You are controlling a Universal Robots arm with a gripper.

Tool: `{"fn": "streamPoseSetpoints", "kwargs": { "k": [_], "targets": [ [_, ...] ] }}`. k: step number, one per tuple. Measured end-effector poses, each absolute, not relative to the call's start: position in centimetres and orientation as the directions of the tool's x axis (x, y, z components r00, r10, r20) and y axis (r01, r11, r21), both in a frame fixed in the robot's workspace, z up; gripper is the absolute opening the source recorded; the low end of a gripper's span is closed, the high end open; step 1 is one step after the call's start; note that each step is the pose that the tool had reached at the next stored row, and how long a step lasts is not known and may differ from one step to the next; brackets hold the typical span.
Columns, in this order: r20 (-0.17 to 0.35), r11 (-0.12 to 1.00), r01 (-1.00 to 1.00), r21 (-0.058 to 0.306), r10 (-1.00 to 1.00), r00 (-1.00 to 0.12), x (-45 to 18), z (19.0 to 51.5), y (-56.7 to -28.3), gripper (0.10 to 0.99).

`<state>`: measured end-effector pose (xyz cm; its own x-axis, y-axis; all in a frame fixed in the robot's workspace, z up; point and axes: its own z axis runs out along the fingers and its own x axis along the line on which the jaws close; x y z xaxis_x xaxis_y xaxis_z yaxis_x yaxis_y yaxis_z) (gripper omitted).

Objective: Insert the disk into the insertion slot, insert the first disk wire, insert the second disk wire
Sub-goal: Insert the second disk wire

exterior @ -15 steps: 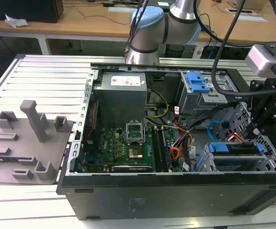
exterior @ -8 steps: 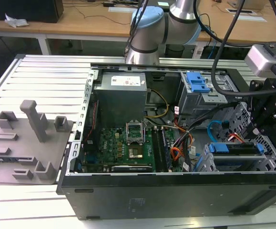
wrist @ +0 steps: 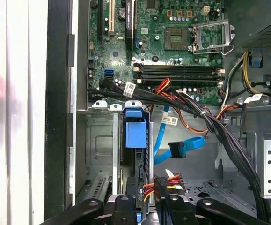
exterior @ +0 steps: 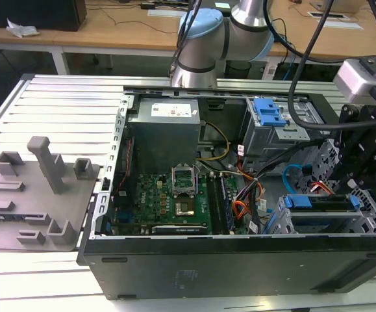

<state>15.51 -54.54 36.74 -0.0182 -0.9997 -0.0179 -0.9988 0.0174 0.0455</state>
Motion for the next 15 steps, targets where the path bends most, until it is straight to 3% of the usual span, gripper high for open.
{"fn": "streamPoseSetpoints", "kwargs": {
  "k": [10, 15],
  "targets": [
    [-0.018, 0.017, -0.999, 0.045, -1.0, -0.018, 15.5, 37.1, -54.4, 0.298],
    [-0.018, 0.017, -0.999, 0.045, -1.0, -0.018, 15.5, 37.1, -52.6, 0.298]
  ]
}}
